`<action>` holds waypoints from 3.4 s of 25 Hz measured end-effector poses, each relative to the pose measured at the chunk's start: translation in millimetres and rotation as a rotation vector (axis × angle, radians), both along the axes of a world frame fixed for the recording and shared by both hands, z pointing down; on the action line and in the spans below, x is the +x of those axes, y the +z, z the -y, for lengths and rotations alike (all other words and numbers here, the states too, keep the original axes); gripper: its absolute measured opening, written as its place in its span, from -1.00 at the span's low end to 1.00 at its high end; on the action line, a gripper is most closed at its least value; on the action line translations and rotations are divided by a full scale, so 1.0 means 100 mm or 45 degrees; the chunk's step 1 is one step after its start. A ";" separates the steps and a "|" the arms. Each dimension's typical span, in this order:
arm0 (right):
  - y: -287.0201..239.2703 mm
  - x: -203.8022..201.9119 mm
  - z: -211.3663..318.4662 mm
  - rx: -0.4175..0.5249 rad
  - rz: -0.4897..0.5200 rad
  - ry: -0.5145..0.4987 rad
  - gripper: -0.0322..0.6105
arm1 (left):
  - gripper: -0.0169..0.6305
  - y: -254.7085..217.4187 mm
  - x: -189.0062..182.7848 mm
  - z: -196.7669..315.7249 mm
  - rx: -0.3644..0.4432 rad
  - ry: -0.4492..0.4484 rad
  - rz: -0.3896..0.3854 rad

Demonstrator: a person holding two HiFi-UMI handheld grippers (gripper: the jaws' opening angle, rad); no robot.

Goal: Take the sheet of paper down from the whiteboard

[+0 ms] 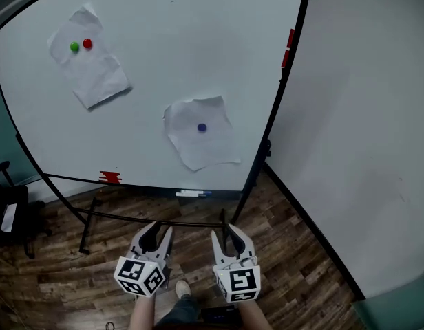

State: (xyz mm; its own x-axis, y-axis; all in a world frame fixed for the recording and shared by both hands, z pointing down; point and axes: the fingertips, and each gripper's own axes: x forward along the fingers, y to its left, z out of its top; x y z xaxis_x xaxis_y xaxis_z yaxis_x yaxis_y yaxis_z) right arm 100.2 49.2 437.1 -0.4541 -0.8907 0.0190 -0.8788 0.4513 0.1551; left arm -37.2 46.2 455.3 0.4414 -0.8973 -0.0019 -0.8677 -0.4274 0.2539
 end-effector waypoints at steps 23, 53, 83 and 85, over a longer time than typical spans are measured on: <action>-0.73 -0.57 2.35 0.243 -0.186 0.149 -0.47 | -0.52 -0.33 -0.22 2.41 0.063 0.173 -0.056; -0.93 -0.73 2.87 0.486 -0.357 0.228 -0.43 | -0.56 -0.37 -0.16 2.84 0.079 0.187 -0.076; -0.94 -0.70 2.89 0.428 -0.346 0.234 -0.47 | -0.87 -0.51 -0.10 2.80 0.065 0.291 -0.241; -0.96 -0.71 2.87 0.435 -0.351 0.228 -0.47 | -0.87 -0.51 -0.12 2.80 0.058 0.281 -0.259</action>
State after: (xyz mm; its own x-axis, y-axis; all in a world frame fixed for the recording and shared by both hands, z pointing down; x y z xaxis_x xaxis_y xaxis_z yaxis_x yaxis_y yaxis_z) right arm 29.4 -237.8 341.3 -0.3122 -0.9307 -0.1906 -0.8431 0.1789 0.5071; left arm -49.1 -233.4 404.1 0.6123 -0.7766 -0.1480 -0.6859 -0.6149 0.3891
